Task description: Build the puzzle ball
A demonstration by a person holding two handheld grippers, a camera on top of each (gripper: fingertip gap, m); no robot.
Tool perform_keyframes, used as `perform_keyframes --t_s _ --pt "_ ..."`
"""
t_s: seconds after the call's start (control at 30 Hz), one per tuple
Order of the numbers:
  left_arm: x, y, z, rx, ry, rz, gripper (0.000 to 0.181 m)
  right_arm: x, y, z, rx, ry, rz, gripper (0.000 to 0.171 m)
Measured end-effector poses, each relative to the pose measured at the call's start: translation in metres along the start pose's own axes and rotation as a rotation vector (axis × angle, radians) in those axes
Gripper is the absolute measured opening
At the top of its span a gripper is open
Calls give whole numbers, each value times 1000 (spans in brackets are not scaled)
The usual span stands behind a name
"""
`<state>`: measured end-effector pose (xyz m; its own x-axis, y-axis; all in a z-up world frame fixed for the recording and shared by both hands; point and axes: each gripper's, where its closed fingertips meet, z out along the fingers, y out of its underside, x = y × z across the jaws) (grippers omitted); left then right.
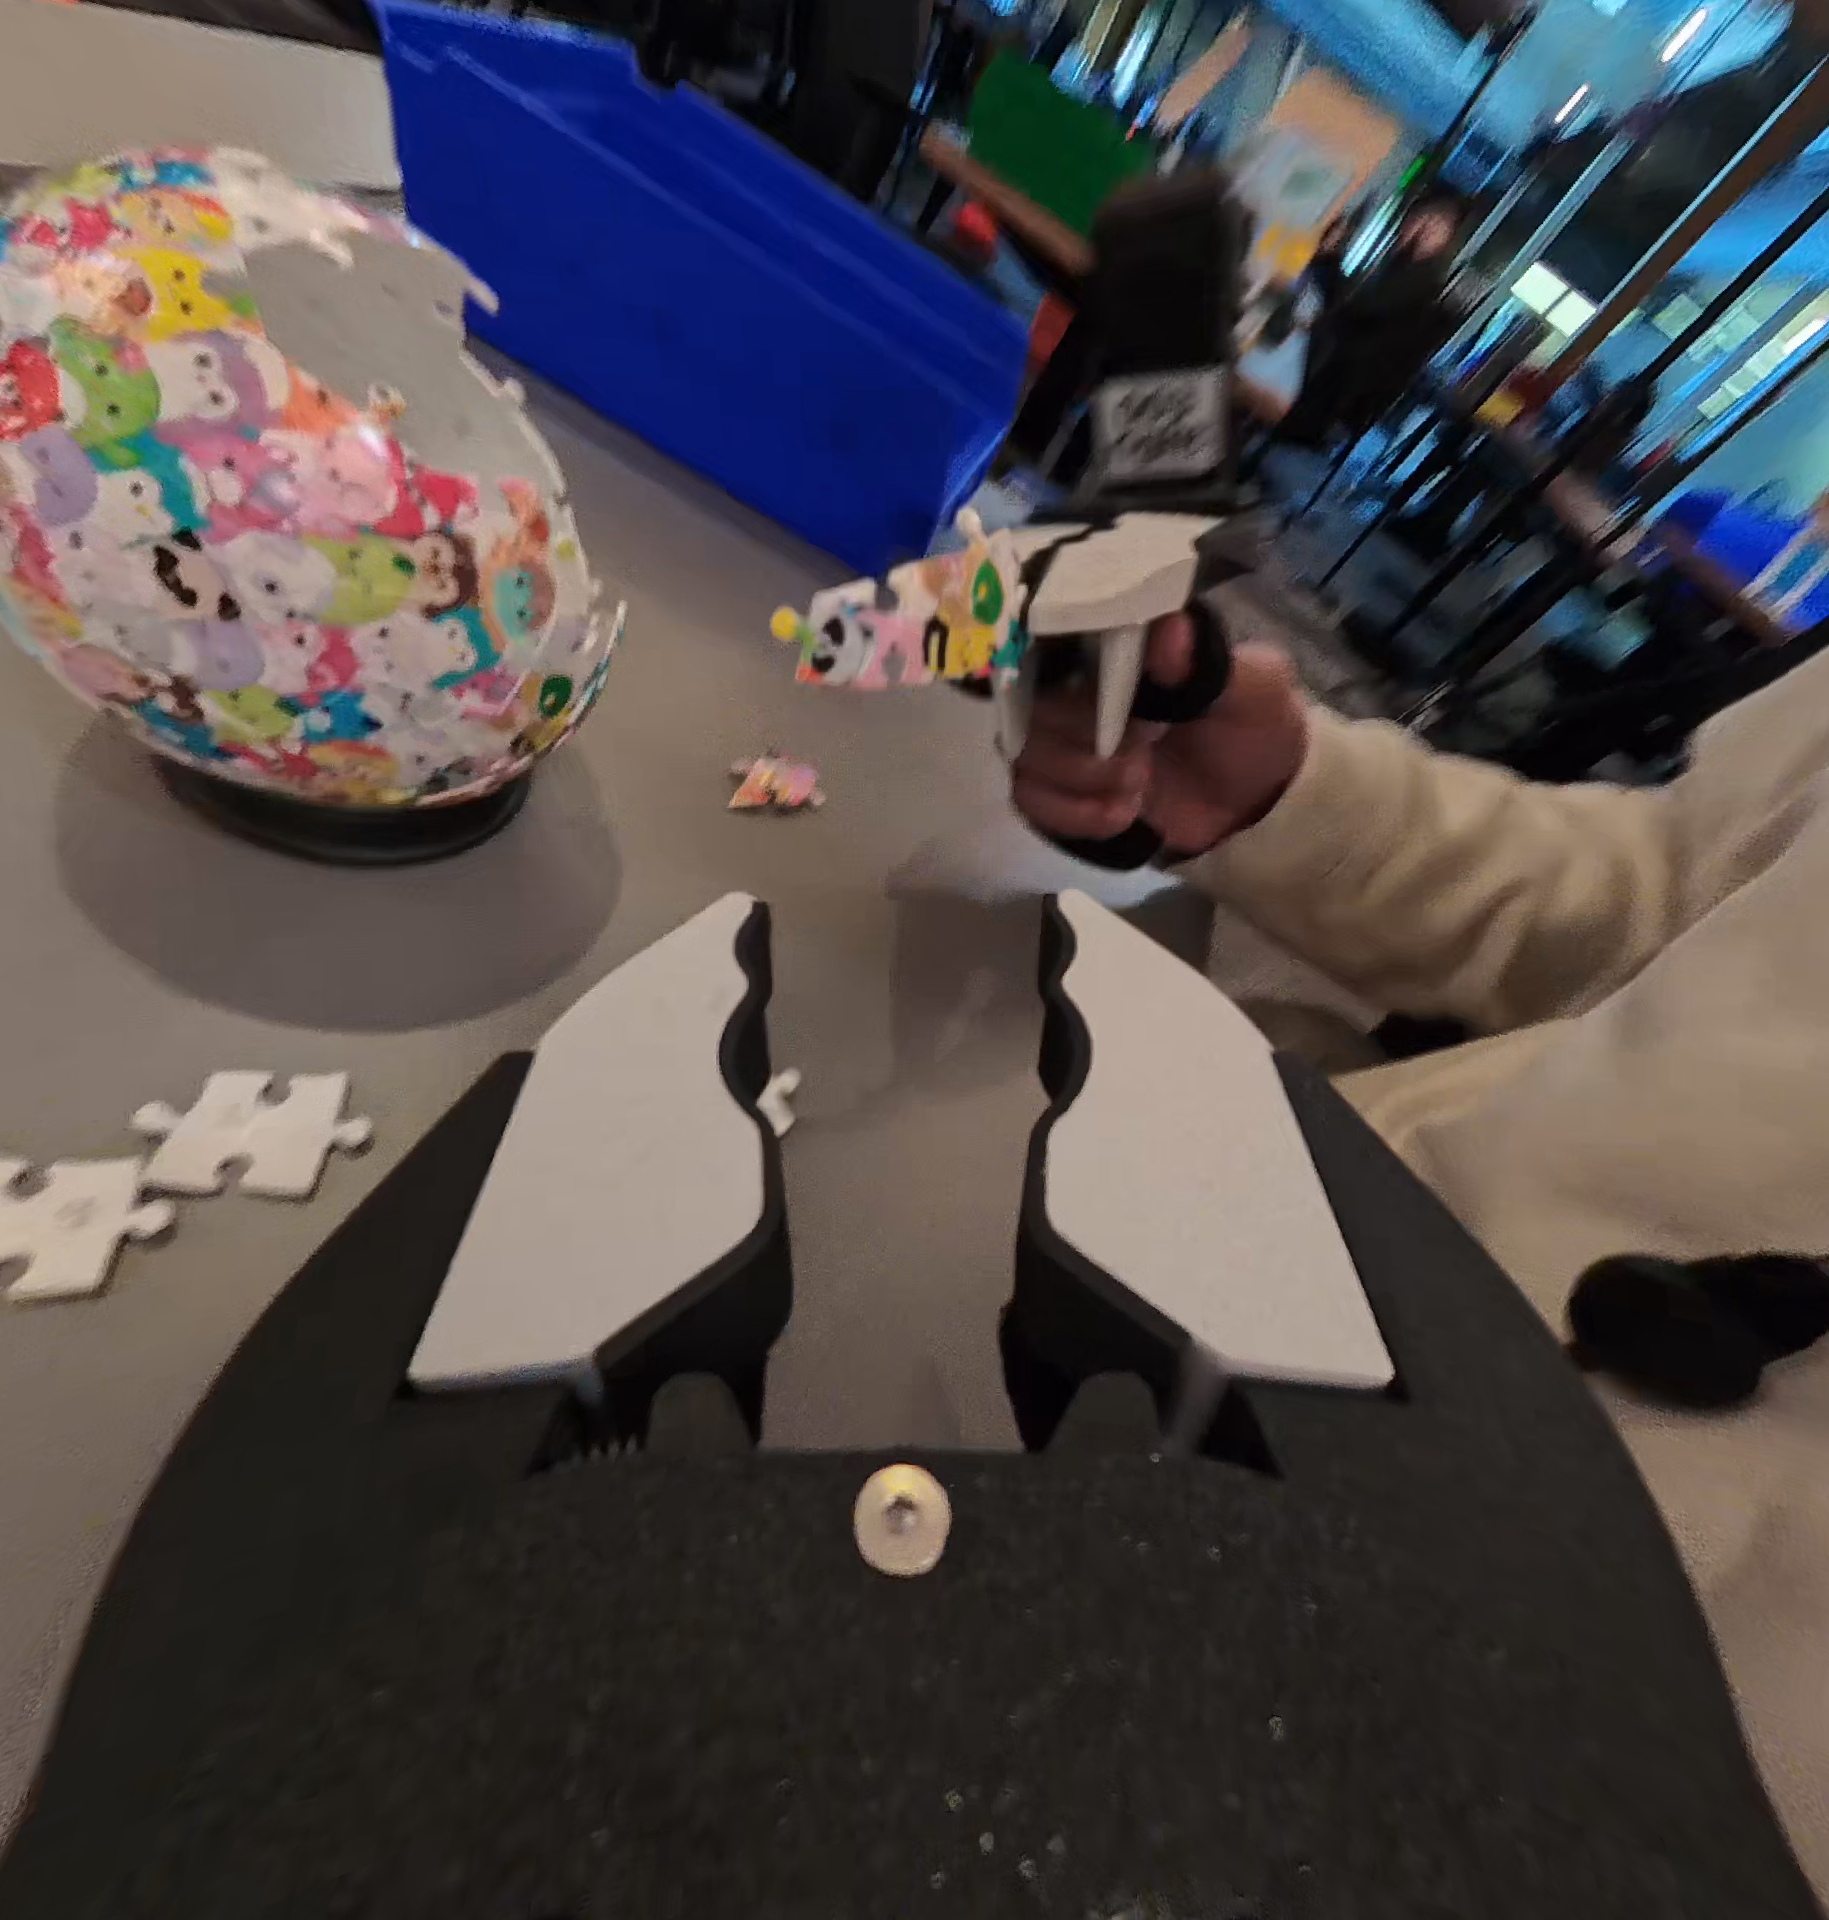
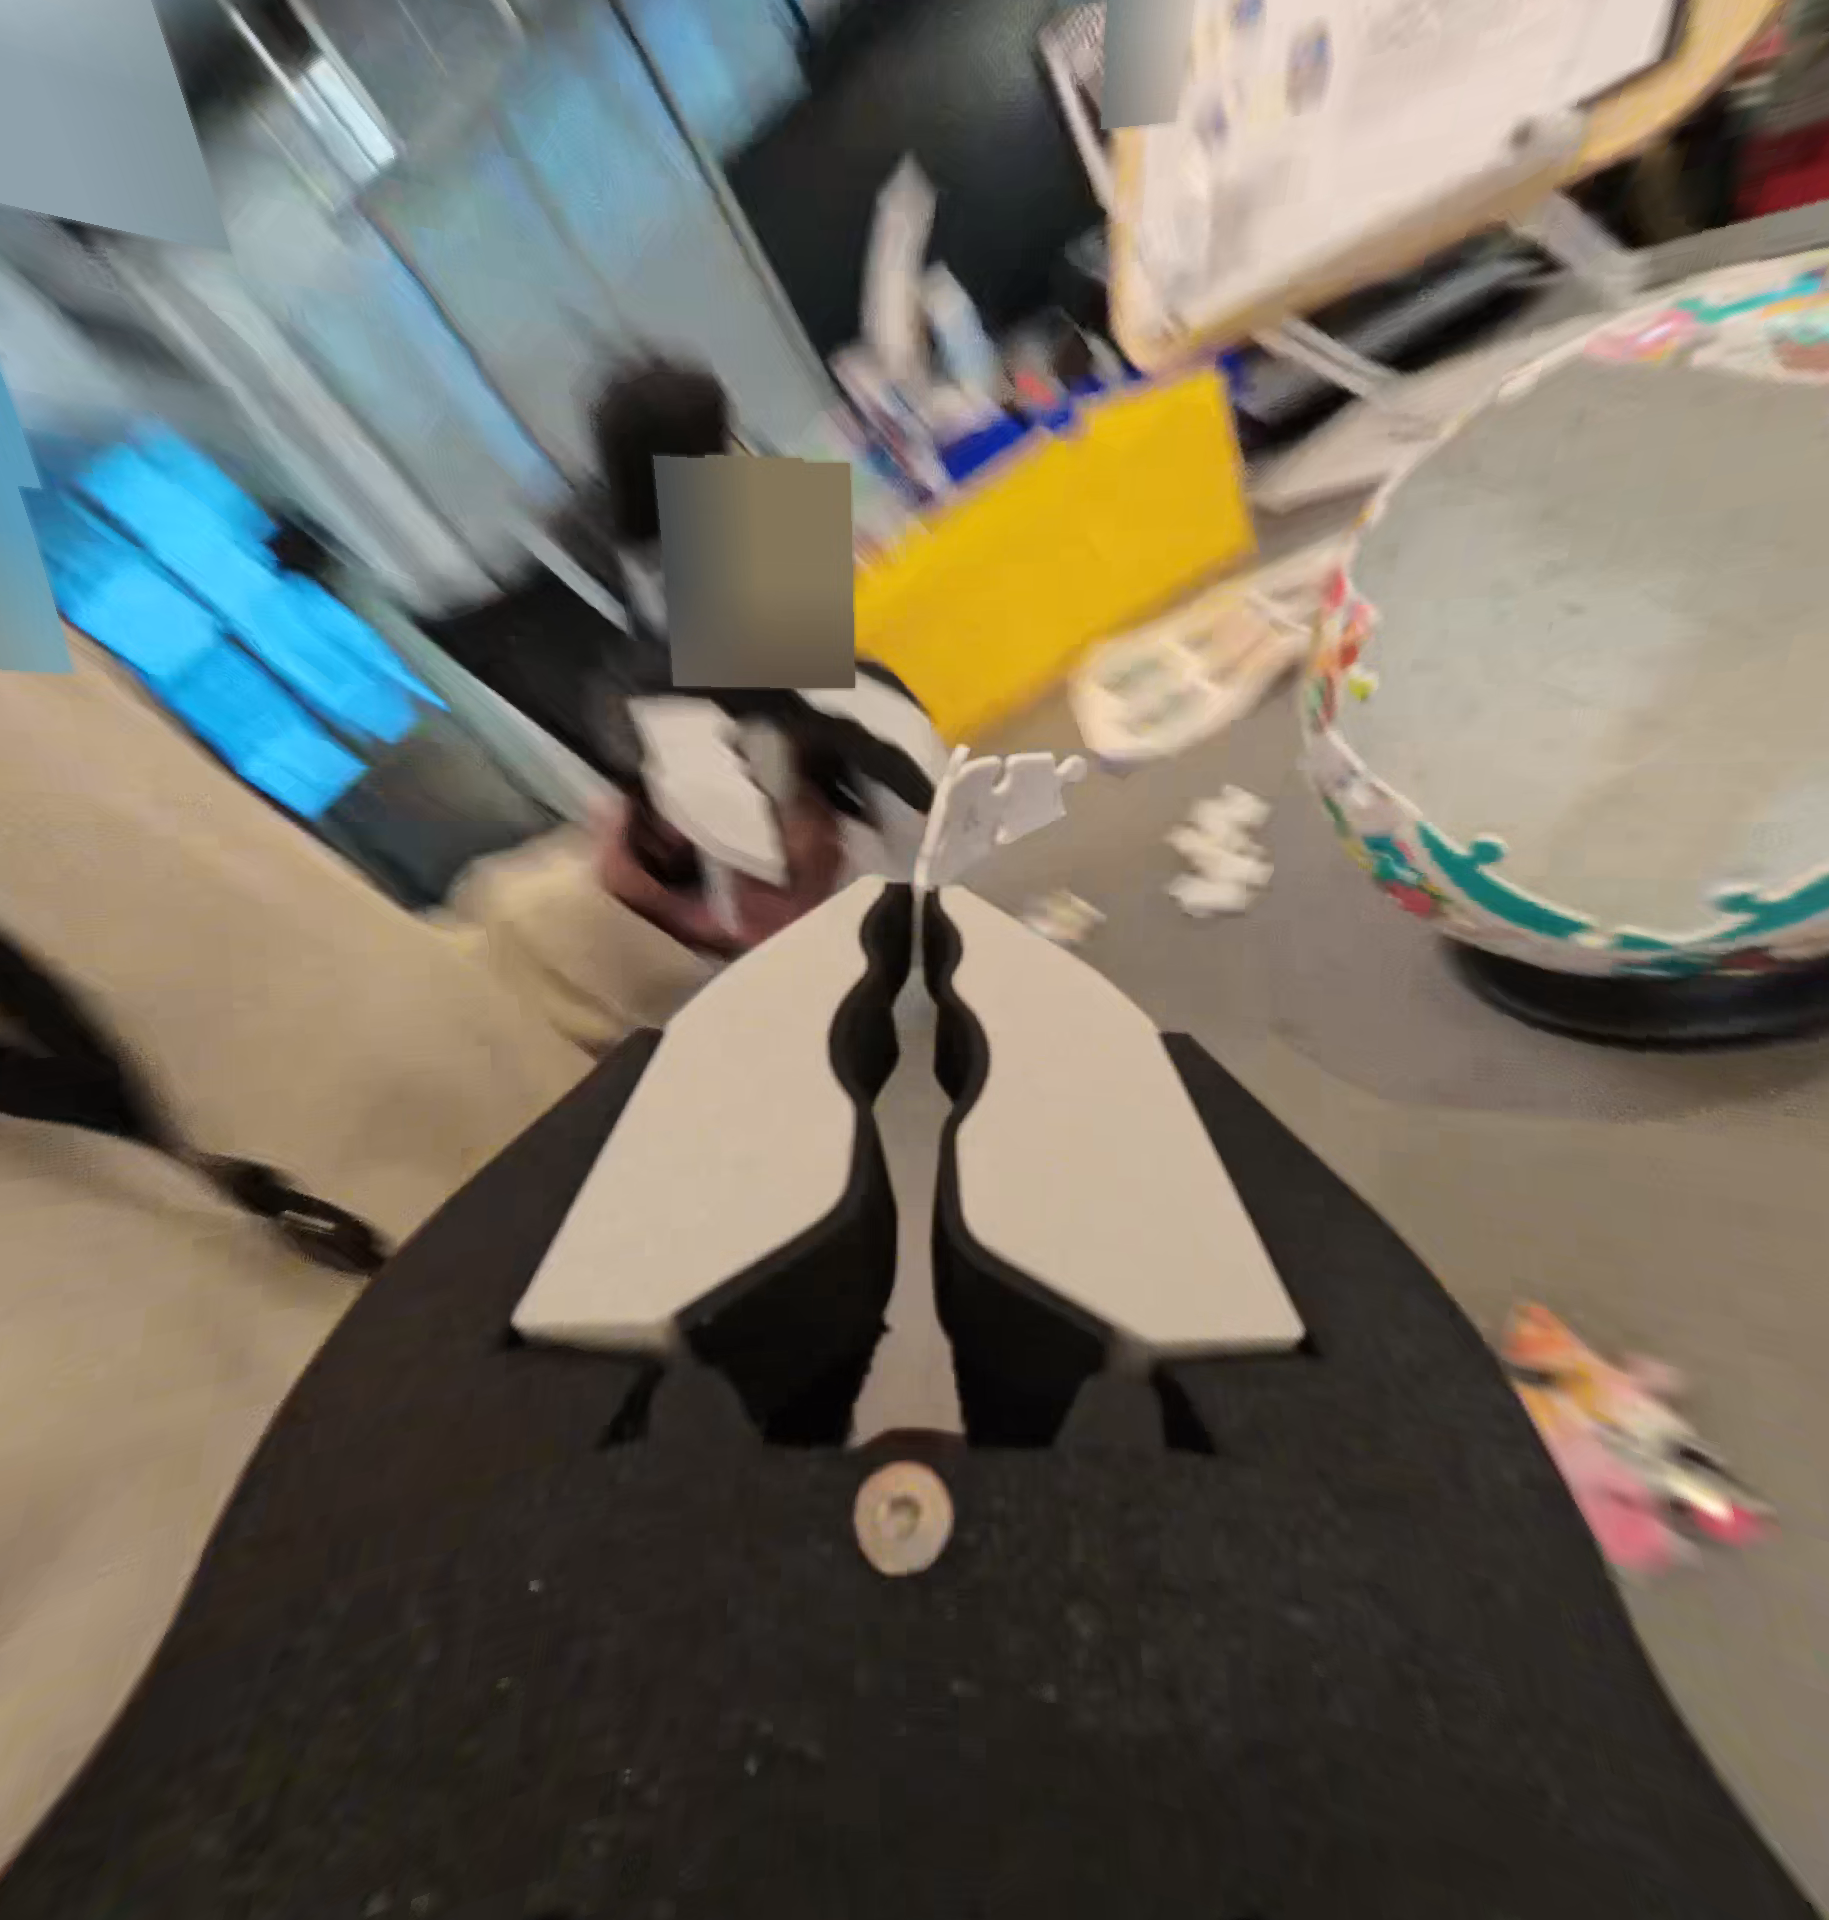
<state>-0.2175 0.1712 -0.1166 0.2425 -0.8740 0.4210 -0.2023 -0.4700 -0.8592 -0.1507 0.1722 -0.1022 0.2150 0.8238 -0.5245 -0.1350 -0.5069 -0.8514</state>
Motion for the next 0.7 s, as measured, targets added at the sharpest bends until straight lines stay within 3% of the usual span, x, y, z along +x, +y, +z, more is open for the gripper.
perform_keyframes --t_s 0.07,0.17,0.3,0.5,0.7 --pt "5 -18 2 98 97 -87 49 -4 -24 -12 169 -172 191 2" --pt "11 -45 6 226 238 -207 49 -12 -31 -15 216 -311 293 2" --pt "12 -44 23 175 269 -185 49 -22 -36 -14 283 -453 398 2" --pt "9 -36 21 162 223 -136 48 -8 -44 -9 339 -446 409 2" --pt "4 -25 17 149 224 -145 48 47 -67 12 411 -301 463 2"
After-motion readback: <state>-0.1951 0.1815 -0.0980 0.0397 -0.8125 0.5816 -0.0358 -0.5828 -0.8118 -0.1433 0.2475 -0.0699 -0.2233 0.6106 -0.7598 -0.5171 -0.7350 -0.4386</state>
